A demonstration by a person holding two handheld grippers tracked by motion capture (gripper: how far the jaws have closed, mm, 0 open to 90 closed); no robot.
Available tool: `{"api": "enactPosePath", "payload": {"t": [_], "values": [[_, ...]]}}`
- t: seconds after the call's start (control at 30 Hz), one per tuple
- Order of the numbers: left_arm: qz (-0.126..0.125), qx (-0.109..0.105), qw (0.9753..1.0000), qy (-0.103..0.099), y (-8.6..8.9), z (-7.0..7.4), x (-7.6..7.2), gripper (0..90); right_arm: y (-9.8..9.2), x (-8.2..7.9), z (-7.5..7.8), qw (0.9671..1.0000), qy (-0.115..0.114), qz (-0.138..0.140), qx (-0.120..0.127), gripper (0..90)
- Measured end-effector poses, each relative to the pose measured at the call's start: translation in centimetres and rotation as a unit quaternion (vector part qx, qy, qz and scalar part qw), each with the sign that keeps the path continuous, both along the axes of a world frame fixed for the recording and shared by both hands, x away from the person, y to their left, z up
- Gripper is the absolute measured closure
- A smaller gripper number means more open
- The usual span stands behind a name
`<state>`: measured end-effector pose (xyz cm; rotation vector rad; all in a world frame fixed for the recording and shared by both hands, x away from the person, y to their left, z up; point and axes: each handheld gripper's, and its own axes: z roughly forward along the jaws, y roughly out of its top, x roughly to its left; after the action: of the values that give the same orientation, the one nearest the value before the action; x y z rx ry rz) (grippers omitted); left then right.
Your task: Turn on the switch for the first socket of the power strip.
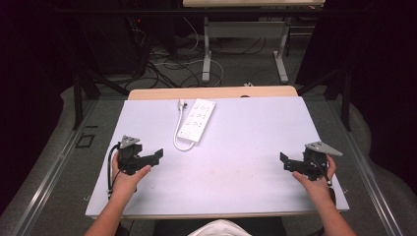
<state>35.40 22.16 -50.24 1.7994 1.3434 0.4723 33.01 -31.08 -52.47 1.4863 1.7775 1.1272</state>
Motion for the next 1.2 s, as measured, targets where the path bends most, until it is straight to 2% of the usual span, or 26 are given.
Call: {"api": "enactPosePath", "payload": {"t": [0.1,0.3,0.4,0.47,0.63,0.77,0.97,1.03,1.13,1.17,1.2], "values": [[-0.001,0.0,1.0,0.0,-0.3,0.5,0.5,14.3,0.1,0.0,-0.1,1.0,-0.007,-0.004,0.002,0.0],[-0.007,0.003,1.0,0.001,-1.3,1.7,1.6,15.8,0.1,0.1,-0.1,1.0,-0.004,-0.002,0.002,0.0],[-0.013,0.002,0.9999,0.001,-1.6,2.6,2.1,16.7,0.2,0.2,-0.2,0.9998,-0.018,-0.009,0.006,0.0],[-0.013,0.002,0.9999,-0.001,-1.9,3.1,2.5,18.1,0.0,-0.1,0.0,1.0,0.003,-0.005,-0.001,0.0],[-0.012,-0.004,0.9999,0.006,-2.7,4.1,3.5,20.6,-0.2,0.1,-0.1,0.9999,-0.01,-0.008,0.002,0.3],[-0.016,0.008,0.9998,0.004,-3.5,4.8,4.3,23.5,-0.2,0.1,-0.1,0.9999,-0.004,-0.01,0.007,0.5],[-0.021,0.01,0.9997,0.005,-4.3,5.4,5.2,26.4,-0.4,0.1,-0.1,0.9999,-0.008,-0.012,0.005,0.8],[-0.022,0.006,0.9997,0.006,-4.6,5.7,5.5,27.0,-0.3,0.1,0.0,0.9997,-0.008,-0.019,0.012,0.9],[-0.023,0.003,0.9997,0.008,-5.0,6.4,5.9,27.8,-0.6,0.1,0.0,0.9998,-0.009,-0.016,0.011,1.2],[-0.021,-0.012,0.9997,0.003,-5.4,6.8,6.3,28.1,-0.5,0.1,0.0,0.9997,-0.009,-0.02,0.015,1.3],[-0.024,-0.011,0.9996,0.005,-5.4,7.1,6.5,28.5,-0.6,0.0,0.1,0.9998,-0.003,-0.017,0.01,1.4]]}}
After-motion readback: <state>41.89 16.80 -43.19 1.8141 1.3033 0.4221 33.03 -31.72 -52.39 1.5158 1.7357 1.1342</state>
